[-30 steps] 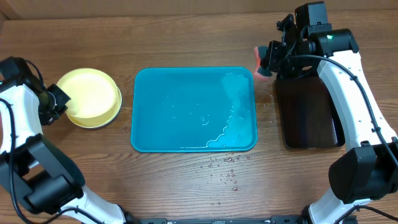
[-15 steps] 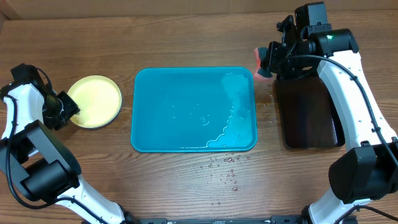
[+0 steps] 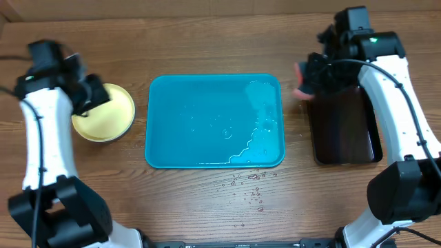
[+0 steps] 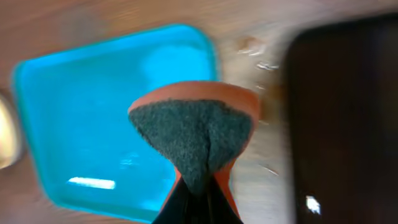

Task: Clean dirty plates on tray and stack at the side
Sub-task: 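Lower sponge into dark tray with right gripper and release it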

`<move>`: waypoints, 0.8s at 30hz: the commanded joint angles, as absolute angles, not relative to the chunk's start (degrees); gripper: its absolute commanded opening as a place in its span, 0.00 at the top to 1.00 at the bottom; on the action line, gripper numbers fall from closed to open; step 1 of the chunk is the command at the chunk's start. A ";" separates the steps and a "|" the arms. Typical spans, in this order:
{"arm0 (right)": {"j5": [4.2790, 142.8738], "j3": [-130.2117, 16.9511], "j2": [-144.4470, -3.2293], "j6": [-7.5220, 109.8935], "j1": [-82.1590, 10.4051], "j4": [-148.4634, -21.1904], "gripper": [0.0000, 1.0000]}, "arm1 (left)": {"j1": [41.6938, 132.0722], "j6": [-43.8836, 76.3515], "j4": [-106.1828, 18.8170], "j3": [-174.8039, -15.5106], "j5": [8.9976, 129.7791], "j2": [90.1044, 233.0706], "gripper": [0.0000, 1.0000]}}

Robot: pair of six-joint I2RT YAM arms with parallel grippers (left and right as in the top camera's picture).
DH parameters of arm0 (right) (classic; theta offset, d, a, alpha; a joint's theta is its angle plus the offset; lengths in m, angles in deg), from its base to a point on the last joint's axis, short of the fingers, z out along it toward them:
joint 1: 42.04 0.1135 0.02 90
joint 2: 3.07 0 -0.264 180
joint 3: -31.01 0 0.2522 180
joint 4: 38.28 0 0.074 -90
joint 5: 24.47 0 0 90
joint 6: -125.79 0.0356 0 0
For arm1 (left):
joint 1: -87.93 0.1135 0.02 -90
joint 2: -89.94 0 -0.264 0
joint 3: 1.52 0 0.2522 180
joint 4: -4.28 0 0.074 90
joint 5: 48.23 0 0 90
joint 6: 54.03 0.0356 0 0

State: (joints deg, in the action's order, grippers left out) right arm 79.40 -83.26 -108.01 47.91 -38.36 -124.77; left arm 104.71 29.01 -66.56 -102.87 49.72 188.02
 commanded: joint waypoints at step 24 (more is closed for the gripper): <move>64.32 -51.29 -107.97 23.60 -49.20 -98.43 0.96 | 85.28 33.23 -60.20 -103.62 50.15 188.09 0.27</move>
State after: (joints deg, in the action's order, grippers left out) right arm 63.62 -53.71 -108.14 26.38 -49.44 -100.09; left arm 85.60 31.94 -60.44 -102.96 50.13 187.98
